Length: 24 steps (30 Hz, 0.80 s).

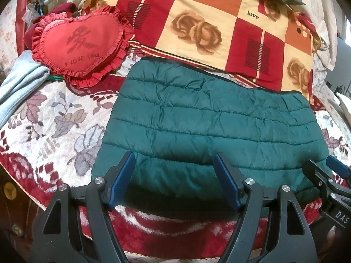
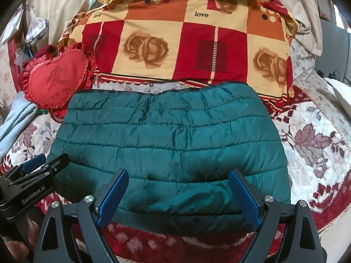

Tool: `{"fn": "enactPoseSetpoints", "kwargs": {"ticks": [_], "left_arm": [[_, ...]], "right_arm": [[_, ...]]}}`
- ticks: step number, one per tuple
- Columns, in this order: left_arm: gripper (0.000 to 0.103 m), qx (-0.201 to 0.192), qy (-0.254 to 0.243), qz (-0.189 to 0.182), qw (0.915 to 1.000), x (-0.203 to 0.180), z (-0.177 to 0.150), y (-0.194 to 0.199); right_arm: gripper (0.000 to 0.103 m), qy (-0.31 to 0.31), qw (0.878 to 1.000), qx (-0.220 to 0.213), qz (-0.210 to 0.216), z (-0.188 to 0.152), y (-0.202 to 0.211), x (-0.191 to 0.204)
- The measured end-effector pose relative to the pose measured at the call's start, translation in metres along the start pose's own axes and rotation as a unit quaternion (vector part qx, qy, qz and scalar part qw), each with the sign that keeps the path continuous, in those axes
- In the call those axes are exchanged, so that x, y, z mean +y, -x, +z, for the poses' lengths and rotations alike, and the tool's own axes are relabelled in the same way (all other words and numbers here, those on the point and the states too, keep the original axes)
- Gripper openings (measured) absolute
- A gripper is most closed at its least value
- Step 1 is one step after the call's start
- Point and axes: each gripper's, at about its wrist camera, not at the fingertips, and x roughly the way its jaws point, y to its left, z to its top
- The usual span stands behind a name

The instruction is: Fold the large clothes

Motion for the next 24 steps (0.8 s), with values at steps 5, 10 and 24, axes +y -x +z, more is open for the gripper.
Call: {"fn": "enactPoseSetpoints", "kwargs": {"ticks": [5, 10, 24], "left_arm": [[0.074, 0.0, -0.001, 0.001, 1.0, 0.0024, -0.0002, -0.0026], [0.074, -0.001, 0.002, -0.001, 1.0, 0.0041, 0.0005, -0.0032], [0.074, -0.004, -0.002, -0.003, 1.0, 0.0021, -0.002, -0.005]], "right_arm": [[0.091, -0.002, 1.0, -0.002, 0.002, 0.0004, -0.0015, 0.0], [0.091, -0.002, 1.0, 0.002, 0.002, 0.0, -0.0028, 0.0006], [0.091, -0.001, 1.0, 0.003, 0.004, -0.0001, -0.0047, 0.0016]]}}
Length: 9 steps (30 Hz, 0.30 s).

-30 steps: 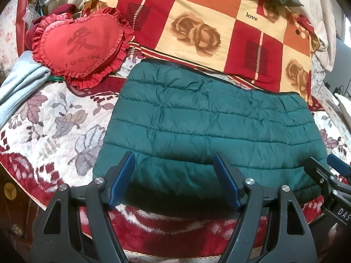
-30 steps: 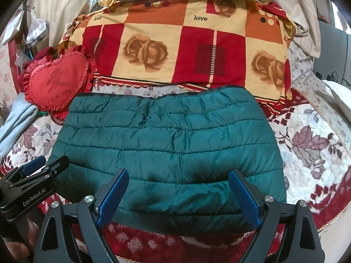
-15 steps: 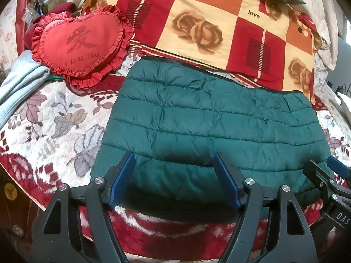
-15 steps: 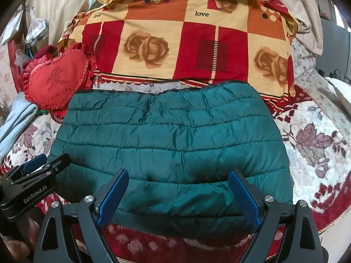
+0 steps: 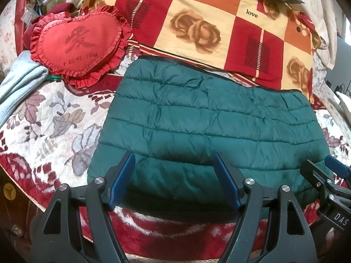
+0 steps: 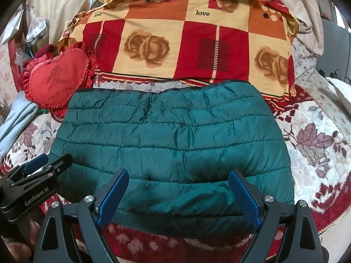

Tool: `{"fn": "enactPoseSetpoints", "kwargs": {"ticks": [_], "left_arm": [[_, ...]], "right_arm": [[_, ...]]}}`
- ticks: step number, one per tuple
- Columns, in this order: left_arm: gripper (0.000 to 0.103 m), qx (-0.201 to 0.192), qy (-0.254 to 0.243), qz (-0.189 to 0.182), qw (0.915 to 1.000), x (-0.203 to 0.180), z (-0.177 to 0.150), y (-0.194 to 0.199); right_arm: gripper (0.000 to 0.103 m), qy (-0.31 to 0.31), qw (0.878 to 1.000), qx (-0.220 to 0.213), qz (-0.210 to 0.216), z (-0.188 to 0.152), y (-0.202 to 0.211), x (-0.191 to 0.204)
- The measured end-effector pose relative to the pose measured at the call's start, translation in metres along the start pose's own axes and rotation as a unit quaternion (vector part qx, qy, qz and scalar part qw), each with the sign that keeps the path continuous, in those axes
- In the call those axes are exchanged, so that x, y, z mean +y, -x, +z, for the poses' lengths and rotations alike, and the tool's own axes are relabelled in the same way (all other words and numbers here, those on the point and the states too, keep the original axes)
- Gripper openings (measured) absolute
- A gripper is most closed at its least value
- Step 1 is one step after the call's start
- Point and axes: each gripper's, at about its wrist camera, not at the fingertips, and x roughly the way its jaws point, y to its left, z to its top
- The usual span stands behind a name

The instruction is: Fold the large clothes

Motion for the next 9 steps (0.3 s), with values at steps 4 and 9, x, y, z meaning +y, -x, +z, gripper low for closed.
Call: {"fn": "enactPoseSetpoints", "kwargs": {"ticks": [4, 9], "left_arm": [[0.074, -0.016, -0.008, 0.002, 0.9998, -0.0022, -0.0011, 0.0032], [0.074, -0.022, -0.011, 0.006, 0.9997, 0.0027, 0.001, 0.0041]], "right_arm": [[0.091, 0.0, 1.0, 0.001, 0.0, -0.0004, -0.0006, 0.0007], [0.091, -0.002, 1.0, -0.001, -0.001, 0.0001, -0.0003, -0.0006]]}}
